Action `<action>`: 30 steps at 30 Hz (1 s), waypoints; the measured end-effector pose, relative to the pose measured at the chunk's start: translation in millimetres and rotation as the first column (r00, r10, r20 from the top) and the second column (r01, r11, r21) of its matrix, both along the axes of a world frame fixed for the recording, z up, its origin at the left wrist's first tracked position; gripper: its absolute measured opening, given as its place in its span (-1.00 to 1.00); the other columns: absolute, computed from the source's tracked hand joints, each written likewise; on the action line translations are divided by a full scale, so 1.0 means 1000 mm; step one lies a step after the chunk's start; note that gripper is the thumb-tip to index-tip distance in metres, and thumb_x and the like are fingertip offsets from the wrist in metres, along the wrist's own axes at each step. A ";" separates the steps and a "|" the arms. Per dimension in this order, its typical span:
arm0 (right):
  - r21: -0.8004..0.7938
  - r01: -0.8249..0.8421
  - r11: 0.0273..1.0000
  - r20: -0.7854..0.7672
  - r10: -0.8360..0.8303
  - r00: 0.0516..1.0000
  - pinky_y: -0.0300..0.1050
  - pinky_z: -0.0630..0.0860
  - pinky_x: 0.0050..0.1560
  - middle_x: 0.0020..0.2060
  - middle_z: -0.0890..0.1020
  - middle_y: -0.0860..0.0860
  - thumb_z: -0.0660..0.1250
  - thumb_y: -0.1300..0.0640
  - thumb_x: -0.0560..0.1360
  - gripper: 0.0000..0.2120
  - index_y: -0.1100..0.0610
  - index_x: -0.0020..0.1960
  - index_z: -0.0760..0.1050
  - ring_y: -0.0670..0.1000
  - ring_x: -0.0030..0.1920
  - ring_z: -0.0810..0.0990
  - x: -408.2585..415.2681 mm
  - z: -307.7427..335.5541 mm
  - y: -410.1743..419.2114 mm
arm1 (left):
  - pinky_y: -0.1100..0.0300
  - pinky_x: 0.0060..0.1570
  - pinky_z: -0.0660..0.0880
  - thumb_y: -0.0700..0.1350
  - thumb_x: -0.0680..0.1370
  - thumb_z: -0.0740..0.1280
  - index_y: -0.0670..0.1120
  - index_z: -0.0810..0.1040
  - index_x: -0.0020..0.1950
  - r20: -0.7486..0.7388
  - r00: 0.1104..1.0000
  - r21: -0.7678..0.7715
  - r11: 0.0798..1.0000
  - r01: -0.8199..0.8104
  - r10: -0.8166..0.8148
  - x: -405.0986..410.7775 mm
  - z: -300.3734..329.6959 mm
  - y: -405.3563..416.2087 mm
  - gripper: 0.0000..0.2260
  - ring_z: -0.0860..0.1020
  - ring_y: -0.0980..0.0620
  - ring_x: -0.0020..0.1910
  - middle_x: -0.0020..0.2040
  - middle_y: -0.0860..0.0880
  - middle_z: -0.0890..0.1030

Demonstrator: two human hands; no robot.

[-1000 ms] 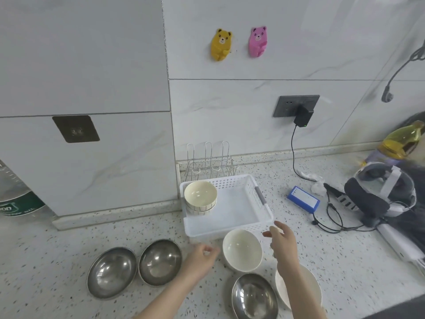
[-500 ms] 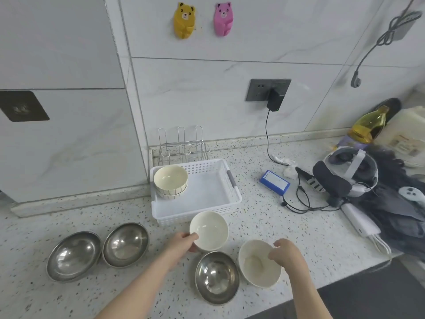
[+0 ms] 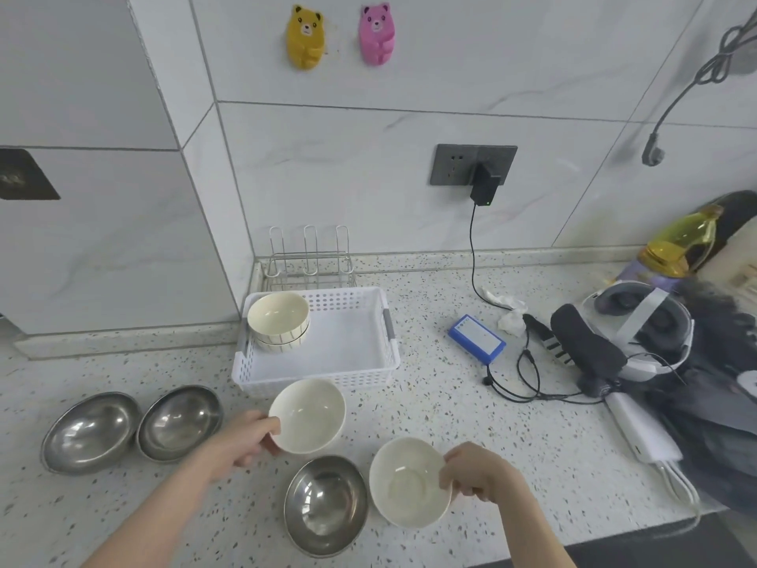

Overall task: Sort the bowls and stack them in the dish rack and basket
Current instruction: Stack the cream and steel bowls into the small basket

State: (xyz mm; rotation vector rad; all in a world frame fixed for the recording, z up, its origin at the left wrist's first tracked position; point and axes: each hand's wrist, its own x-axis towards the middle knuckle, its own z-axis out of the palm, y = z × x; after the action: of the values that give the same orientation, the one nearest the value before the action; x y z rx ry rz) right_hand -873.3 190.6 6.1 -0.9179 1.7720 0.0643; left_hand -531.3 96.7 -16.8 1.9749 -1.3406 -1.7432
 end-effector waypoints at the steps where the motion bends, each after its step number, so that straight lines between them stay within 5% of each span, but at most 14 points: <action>1: -0.006 -0.006 1.000 0.013 0.006 1.000 -0.25 0.08 -0.50 -0.28 0.53 0.14 0.24 0.33 0.36 -0.83 0.16 -0.09 0.50 -0.07 -0.51 0.19 -0.004 0.002 -0.003 | 0.28 -0.53 0.07 -0.24 0.53 0.25 -0.16 0.52 0.14 -0.018 1.000 0.000 1.000 0.011 -0.011 0.000 0.007 0.001 -0.81 0.18 0.08 -0.51 -0.31 -0.19 0.65; 6: -0.085 0.077 0.993 0.114 -0.067 0.991 -0.27 0.09 -0.54 -0.52 0.54 0.00 0.27 0.32 0.33 -0.86 0.20 -0.15 0.53 -0.08 -0.53 0.21 -0.026 0.017 -0.023 | 0.29 -0.54 0.07 -0.27 0.56 0.25 -0.13 0.53 0.14 -0.133 0.991 -0.037 0.999 0.003 -0.008 -0.014 0.036 -0.004 -0.82 0.16 0.10 -0.53 -0.33 -0.19 0.61; 19: -0.285 0.613 0.737 0.448 -0.463 0.765 -0.27 0.14 -0.56 -0.29 0.70 0.26 0.23 0.32 0.47 -0.85 0.30 -0.01 0.52 -0.11 -0.57 0.20 -0.032 0.048 -0.081 | 0.31 -0.62 0.10 -0.23 0.55 0.26 -0.21 0.53 -0.02 -0.161 0.939 -0.093 0.943 -0.320 0.303 -0.098 0.032 -0.079 -0.92 0.18 0.09 -0.57 -0.40 -0.14 0.64; 27: -0.392 0.639 0.662 0.422 -0.488 0.764 -0.23 0.22 -0.50 -0.39 0.70 0.12 0.21 0.28 0.53 -0.86 0.27 -0.05 0.54 -0.07 -0.50 0.23 -0.009 0.039 -0.130 | 0.30 -0.54 0.16 -0.16 0.60 0.24 -0.19 0.51 -0.10 -0.088 0.921 -0.029 0.924 -0.382 0.378 -0.128 -0.002 -0.115 -0.86 0.25 0.06 -0.50 -0.29 -0.09 0.66; 30: -0.467 0.605 0.645 0.433 -0.430 0.792 -0.18 0.28 -0.34 -0.31 0.71 0.13 0.22 0.26 0.52 -0.87 0.17 0.02 0.52 -0.05 -0.47 0.45 0.003 0.037 -0.147 | 0.28 -0.51 0.17 -0.16 0.62 0.24 -0.18 0.50 -0.09 -0.088 0.917 -0.006 0.920 -0.391 0.389 -0.133 -0.011 -0.122 -0.86 0.25 0.06 -0.50 -0.29 -0.10 0.64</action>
State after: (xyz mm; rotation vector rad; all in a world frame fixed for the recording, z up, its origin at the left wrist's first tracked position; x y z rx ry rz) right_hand -870.1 43.8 42.7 -0.7324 1.7336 -1.0154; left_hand -663.9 -25.1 -27.6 1.9621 -0.8577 -1.5896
